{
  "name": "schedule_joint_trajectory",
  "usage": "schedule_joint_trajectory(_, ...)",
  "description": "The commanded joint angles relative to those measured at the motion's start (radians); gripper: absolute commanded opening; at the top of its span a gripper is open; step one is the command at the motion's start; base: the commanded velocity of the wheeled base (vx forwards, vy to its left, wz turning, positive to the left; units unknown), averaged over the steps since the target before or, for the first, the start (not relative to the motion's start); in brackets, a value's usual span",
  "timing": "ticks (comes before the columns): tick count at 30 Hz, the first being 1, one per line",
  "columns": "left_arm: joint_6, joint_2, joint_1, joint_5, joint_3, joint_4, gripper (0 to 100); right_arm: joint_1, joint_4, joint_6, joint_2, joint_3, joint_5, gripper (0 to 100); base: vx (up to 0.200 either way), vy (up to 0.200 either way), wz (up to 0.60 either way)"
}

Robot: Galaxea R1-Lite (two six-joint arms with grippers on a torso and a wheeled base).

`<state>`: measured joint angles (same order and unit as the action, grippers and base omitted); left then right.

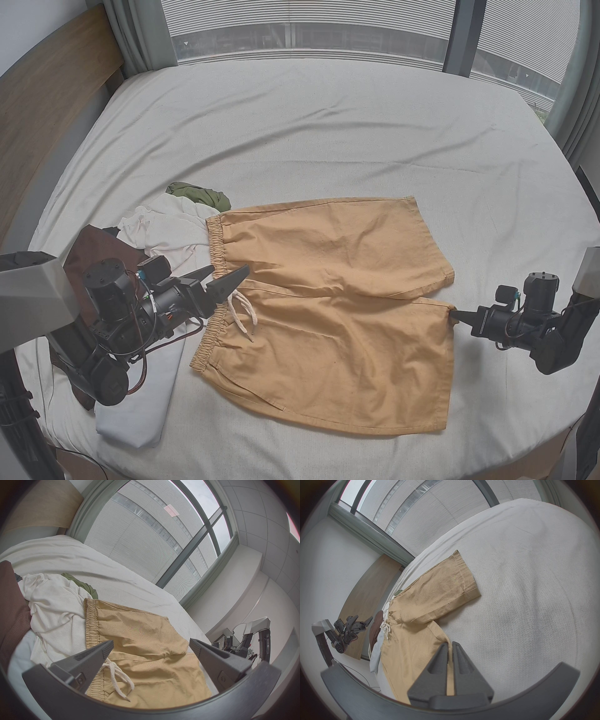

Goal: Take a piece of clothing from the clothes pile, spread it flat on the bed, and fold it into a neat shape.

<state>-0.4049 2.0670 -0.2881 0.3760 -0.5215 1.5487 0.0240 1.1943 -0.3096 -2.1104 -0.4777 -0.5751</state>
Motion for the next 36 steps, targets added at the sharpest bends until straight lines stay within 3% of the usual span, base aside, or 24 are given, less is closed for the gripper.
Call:
schedule_joint_trajectory(1, 0.0, 0.002, 0.0, 0.0, 0.0, 0.001, 100, 0.01, 0.002, 0.004, -0.019, -0.012, 0.0, 0, 0.0, 0.0, 0.0)
schedule_joint_trajectory(17, 0.0, 0.001, 0.0, 0.0, 0.0, 0.001, 100, 0.02, 0.01, 0.012, -0.028, -0.025, 0.0, 0, 0.0, 0.0, 0.0)
schedule_joint_trajectory(18, 0.0, 0.001, 0.0, 0.0, 0.0, 0.001, 100, 0.02, 0.01, 0.012, -0.028, -0.029, 0.0, 100, 0.0, 0.0, 0.0)
schedule_joint_trajectory(29, 0.0, 0.001, 0.0, 0.0, 0.001, 0.001, 100, 0.082, 0.01, 0.035, 0.003, -0.065, 0.001, 100, 0.0, 0.0, 0.0)
schedule_joint_trajectory(36, 0.0, -0.001, 0.0, 0.0, 0.003, 0.001, 100, 0.076, 0.008, 0.037, 0.038, -0.058, 0.0, 100, 0.0, 0.0, 0.0)
